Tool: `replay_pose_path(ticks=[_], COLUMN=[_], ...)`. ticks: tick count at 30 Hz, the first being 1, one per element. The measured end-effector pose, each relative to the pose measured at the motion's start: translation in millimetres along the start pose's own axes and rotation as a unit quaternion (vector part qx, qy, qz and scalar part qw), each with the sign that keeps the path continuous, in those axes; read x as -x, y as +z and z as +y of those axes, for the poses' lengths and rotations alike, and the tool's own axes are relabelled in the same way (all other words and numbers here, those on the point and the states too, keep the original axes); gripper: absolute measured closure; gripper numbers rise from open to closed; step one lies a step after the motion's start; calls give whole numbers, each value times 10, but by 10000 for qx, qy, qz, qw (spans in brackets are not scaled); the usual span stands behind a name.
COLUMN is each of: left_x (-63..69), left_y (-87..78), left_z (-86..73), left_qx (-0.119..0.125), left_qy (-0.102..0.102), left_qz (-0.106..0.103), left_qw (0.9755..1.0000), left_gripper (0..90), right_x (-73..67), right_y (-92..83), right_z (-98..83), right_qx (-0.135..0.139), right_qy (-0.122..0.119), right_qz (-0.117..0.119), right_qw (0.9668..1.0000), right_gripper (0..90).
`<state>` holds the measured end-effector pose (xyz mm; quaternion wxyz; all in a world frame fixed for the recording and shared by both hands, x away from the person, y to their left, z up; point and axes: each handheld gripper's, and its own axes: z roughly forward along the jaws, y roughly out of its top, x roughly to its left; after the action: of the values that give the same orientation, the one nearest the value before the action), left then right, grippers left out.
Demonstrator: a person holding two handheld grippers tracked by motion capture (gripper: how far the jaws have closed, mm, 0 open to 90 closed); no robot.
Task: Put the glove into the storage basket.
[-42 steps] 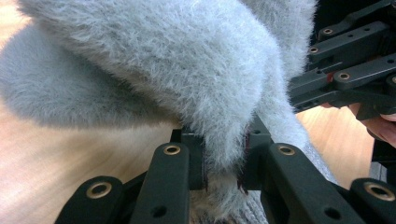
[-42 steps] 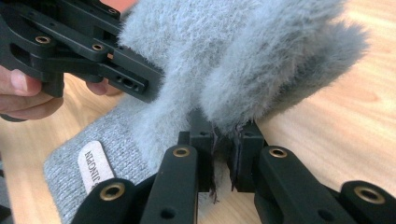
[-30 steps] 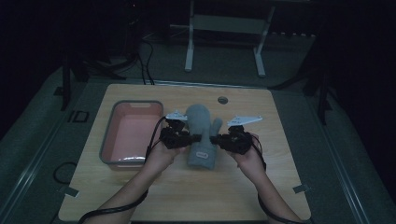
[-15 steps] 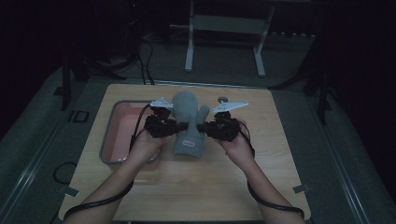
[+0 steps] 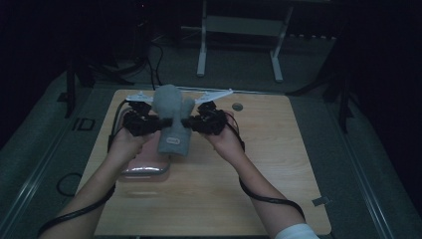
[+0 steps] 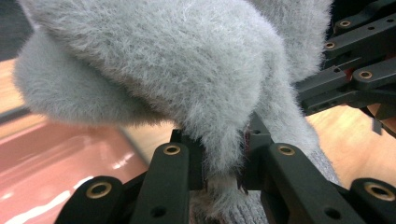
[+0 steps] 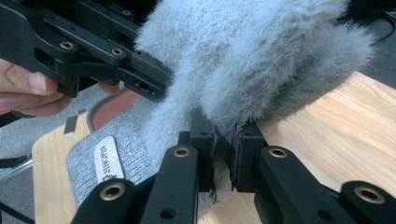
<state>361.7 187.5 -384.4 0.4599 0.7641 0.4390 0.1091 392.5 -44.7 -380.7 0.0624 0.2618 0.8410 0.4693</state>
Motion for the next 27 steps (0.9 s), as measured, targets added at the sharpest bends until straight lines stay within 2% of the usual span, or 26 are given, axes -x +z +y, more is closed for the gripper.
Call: replay_pose_path(ticks=[6,8,9,10,11,12,13,14,15,16,18,23,25,27], left_x=[-258,-361,-361,-475,-475,-533,-654,-699,-699,-771,-825,-903,-915,-950], left_y=[-213,-227,-227,-202,-202,-177,-102,-57,-57,39,142,377,443,493], left_z=[-92,-155,-155,-239,-239,-291,-401,-455,-455,-547,-619,-746,-766,-782], left_qx=[4,-61,-61,-143,-143,-195,-328,-383,-383,-567,-796,-1236,-1379,-1460], left_qy=[-183,-255,-255,-393,-393,-445,-623,-663,-663,-737,-849,-914,-817,-900], left_qz=[238,302,302,314,314,302,250,243,243,256,319,514,567,570], left_qw=[9995,9992,9992,9986,9986,9984,9972,9968,9968,9953,9927,9868,9854,9835], left_gripper=[775,775,774,774,774,774,774,774,773,773,773,772,772,771], right_x=[-122,-152,-163,-165,-165,-162,-147,-137,-137,-117,-91,-43,-25,-8], right_y=[316,447,519,595,595,673,829,902,902,1040,1163,1433,1507,1562], right_z=[212,242,244,237,237,222,173,137,137,54,-34,-204,-247,-274], right_qx=[-93,-173,-223,-272,-272,-348,-515,-598,-598,-783,-951,-1383,-1522,-1640], right_qy=[-84,-88,-73,-46,-46,-31,34,77,77,161,249,366,405,477], right_qz=[167,193,205,211,211,228,245,261,261,252,239,106,53,22], right_qw=[9998,9996,9995,9994,9994,9991,9984,9978,9978,9965,9949,9897,9875,9853], right_gripper=[821,822,821,821,821,821,821,821,821,821,821,821,821,821])
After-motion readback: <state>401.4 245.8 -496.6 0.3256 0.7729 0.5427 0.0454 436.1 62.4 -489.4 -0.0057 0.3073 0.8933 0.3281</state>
